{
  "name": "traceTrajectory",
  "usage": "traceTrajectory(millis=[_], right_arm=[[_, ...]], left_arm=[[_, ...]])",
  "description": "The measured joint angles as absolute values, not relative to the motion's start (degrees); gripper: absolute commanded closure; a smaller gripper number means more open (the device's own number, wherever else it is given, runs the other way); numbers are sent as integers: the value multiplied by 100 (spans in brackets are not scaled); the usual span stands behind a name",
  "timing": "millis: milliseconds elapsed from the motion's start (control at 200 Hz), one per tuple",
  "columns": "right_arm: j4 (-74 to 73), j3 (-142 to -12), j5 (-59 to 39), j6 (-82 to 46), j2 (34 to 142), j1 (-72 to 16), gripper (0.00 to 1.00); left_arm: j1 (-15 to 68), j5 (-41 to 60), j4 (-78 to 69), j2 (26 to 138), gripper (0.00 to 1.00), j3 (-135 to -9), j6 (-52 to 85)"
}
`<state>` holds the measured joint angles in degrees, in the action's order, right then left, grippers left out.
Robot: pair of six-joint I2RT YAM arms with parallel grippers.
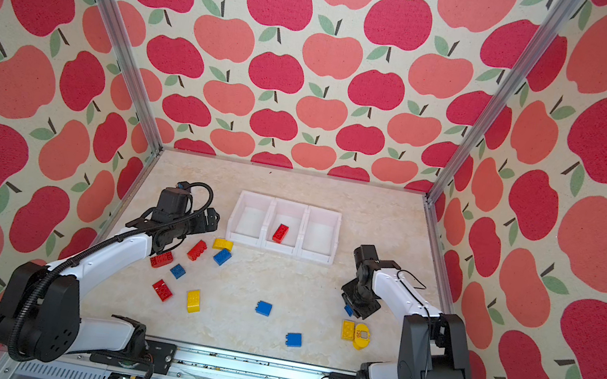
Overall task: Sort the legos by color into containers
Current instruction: 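Carry the blue brick to the middle bin compartment and release it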
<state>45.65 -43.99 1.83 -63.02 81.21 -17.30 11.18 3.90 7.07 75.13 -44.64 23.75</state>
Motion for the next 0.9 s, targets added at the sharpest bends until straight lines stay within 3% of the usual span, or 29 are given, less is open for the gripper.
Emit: traceTrajectory(millis=[420, 900], right_arm=[[4956, -6145, 582, -5577, 8381, -2580, 79], [5052, -8385, 836, -4016, 9870, -3229, 78]], left_arm=[[1118, 388, 707, 7511, 1, -4464, 2460], [1118, 346, 711, 7411, 1, -4464, 2464]])
